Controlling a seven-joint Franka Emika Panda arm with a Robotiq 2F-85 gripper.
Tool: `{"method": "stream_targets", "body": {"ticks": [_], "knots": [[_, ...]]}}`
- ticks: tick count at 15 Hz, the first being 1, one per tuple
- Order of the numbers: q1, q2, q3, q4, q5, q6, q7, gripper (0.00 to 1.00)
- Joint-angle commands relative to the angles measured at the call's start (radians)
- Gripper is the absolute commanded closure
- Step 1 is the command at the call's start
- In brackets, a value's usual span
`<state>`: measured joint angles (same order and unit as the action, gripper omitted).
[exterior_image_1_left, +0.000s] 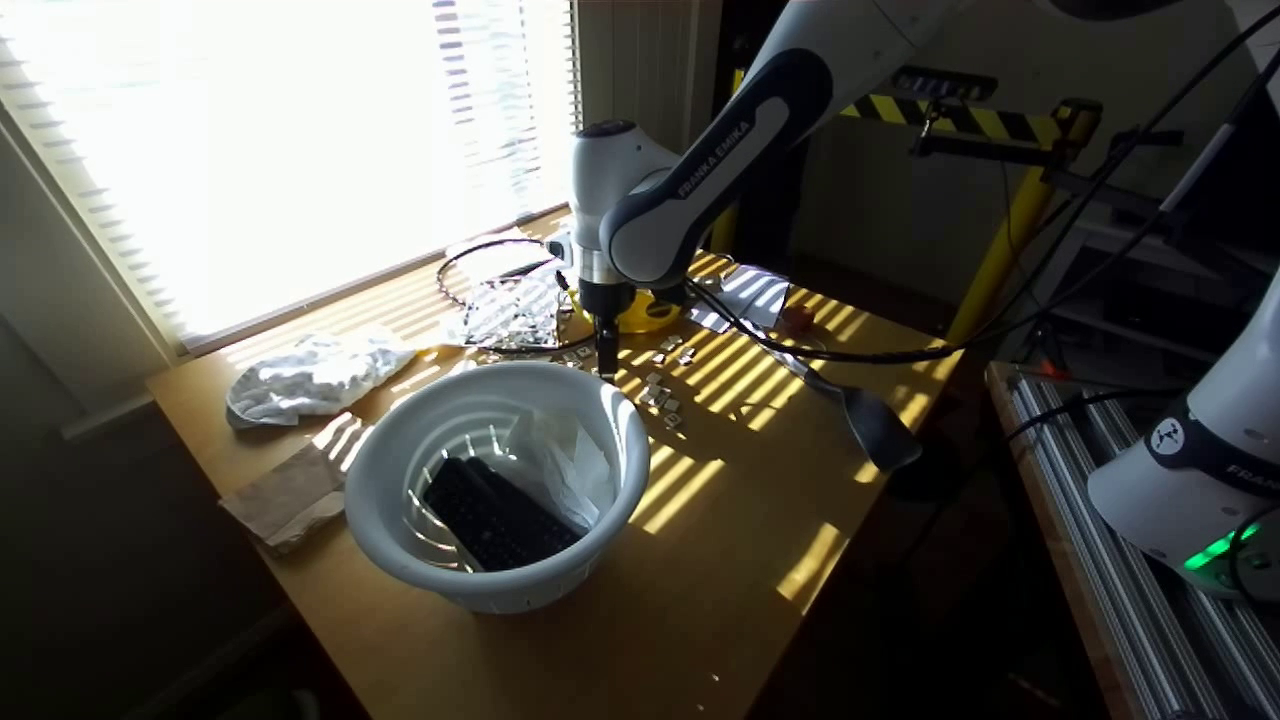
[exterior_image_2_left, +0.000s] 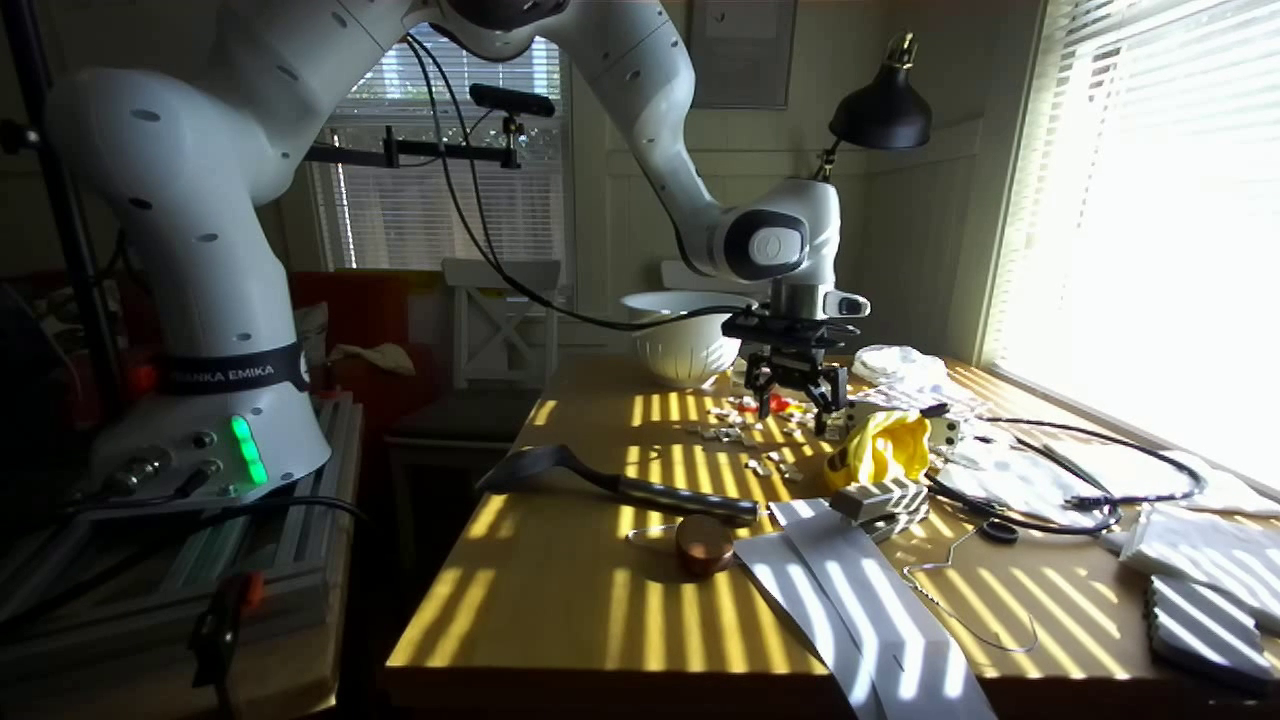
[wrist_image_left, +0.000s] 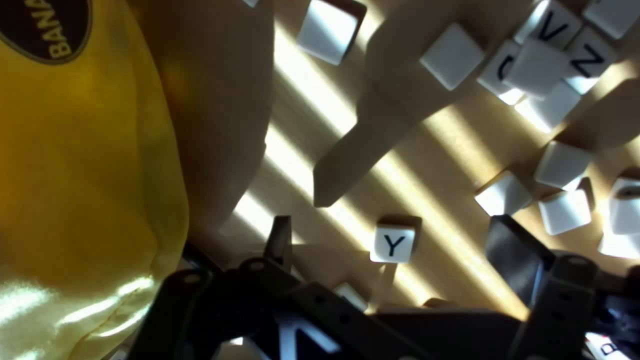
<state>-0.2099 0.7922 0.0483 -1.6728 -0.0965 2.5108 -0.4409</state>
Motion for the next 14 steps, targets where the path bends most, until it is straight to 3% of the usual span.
{"method": "stream_targets", "body": {"ticks": [1, 6, 14], "knots": [[-0.042, 0.038, 0.040, 0.052, 0.033, -0.004, -0.066, 0.01], [-0.037, 0.063, 0.044, 0.096, 0.032, -0.029, -0.062, 0.04], [0.025, 0.059, 0.016, 0.083, 0.028, -0.029, 0.063, 0.01]]}}
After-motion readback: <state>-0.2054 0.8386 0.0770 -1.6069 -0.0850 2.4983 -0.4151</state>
